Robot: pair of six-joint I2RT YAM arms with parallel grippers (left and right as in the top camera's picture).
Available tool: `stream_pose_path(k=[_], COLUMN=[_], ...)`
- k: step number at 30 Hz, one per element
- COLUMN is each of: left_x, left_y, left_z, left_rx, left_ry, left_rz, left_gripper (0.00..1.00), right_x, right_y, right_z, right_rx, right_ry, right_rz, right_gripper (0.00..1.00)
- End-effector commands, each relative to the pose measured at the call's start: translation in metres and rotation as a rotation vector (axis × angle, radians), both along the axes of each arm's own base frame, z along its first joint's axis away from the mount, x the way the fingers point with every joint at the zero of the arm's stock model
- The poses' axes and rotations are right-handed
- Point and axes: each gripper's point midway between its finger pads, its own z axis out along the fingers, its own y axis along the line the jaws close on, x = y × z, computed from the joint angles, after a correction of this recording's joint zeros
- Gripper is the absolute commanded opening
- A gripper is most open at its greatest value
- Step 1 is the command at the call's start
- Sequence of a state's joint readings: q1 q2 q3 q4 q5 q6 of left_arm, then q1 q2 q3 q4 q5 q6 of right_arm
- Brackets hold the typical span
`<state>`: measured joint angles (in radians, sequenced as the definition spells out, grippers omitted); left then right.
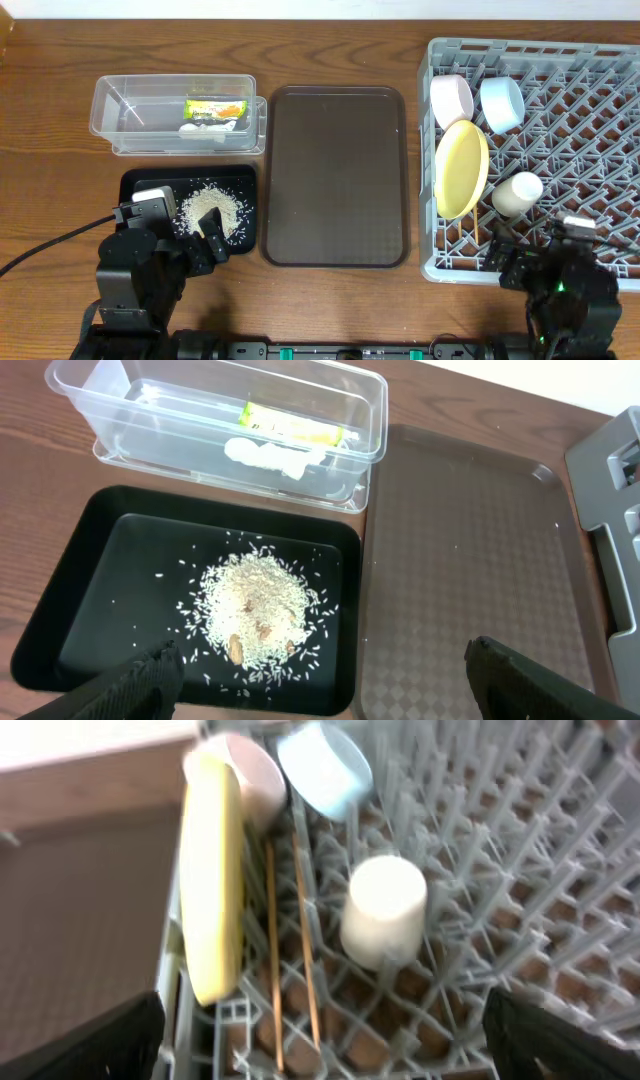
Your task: Sort waste into correct bins and load items into the dishwasher rack
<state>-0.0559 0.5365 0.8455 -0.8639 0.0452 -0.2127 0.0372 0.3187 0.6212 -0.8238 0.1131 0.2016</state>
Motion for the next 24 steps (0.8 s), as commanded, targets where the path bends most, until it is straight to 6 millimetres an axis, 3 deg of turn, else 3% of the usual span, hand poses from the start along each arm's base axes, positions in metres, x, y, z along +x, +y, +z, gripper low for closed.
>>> stream_pose_path(k=[1,13,20,24], left_x=[0.0,0.0,0.0,0.0], left_y=[0.003,0.003,0.003,0.003], left_z=[-0.001,-0.001,-0.001,-0.001], left_rx=[0.01,0.01,0.01,0.01], left_ry=[-0.001,-0.001,-0.001,-0.001], left_rz=[0.012,0.012,0.013,0.012], left_gripper=[0.93,0.93,0.93,0.93], right_x=[0.006,0.036,0.042,0.047], right_y=[0.0,0.011,0.012,0.025], right_z=[-0.005,0.009,0.0,-0.014], right_rx=[-0.003,-0.085,-0.113,-0.171], right_ry=[-0.092,-0.457,-0.545,-0.55], right_rz=[0.002,0.07,0.075,0.16], right_gripper=[0.99,0.99,0.99,0.99])
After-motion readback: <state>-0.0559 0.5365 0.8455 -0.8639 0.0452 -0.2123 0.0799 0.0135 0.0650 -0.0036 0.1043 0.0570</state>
